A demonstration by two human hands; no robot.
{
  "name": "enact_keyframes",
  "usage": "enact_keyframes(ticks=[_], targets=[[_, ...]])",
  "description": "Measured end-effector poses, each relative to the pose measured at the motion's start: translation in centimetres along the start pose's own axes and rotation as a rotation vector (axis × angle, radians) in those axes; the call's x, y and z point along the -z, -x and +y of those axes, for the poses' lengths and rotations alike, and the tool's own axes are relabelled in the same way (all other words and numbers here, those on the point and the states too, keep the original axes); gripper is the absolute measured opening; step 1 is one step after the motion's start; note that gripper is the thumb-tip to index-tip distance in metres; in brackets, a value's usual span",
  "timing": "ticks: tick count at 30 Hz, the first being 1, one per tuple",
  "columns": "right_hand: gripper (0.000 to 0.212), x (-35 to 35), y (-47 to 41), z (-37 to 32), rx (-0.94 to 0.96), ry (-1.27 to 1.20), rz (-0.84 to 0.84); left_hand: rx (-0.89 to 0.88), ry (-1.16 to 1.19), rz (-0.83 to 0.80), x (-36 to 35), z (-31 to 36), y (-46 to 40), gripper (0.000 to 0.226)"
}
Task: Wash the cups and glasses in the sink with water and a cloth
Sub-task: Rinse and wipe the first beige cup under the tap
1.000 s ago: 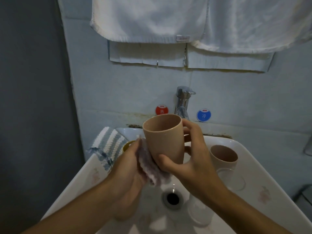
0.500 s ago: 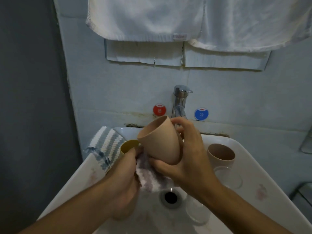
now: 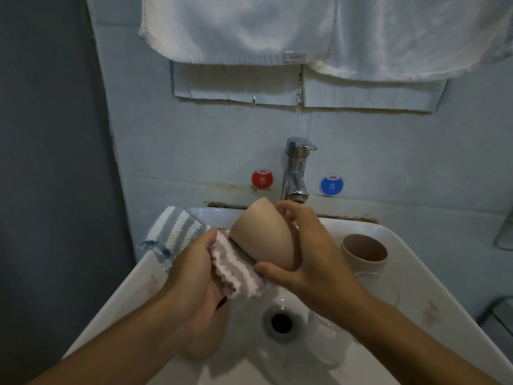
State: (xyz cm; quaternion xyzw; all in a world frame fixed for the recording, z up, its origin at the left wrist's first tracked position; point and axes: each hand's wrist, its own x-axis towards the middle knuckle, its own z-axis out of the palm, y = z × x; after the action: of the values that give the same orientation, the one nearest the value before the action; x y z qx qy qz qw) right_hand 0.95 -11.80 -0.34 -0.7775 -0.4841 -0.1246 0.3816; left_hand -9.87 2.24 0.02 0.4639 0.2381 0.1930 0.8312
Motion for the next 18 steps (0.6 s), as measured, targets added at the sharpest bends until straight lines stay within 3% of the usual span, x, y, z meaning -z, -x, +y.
enact_keyframes(ticks=[5,10,18], targets=[[0.096,-0.49,0.17,0.09,-0.013,-0.012,0.007,-0.012,-0.027,-0.023,0.04,-0.22,0.09,0.059],[0.051,-0.33,0.35,-0.37,-0.142,-0.373,-0.185,-0.035,-0.035,0.048,0.05,0.03,0.19,0.054],[0.075,-0.64,0.02,0.41,-0.166,-0.254,-0.088,-0.084,-0.048,0.112,-0.44,-0.16,0.16,0.039]])
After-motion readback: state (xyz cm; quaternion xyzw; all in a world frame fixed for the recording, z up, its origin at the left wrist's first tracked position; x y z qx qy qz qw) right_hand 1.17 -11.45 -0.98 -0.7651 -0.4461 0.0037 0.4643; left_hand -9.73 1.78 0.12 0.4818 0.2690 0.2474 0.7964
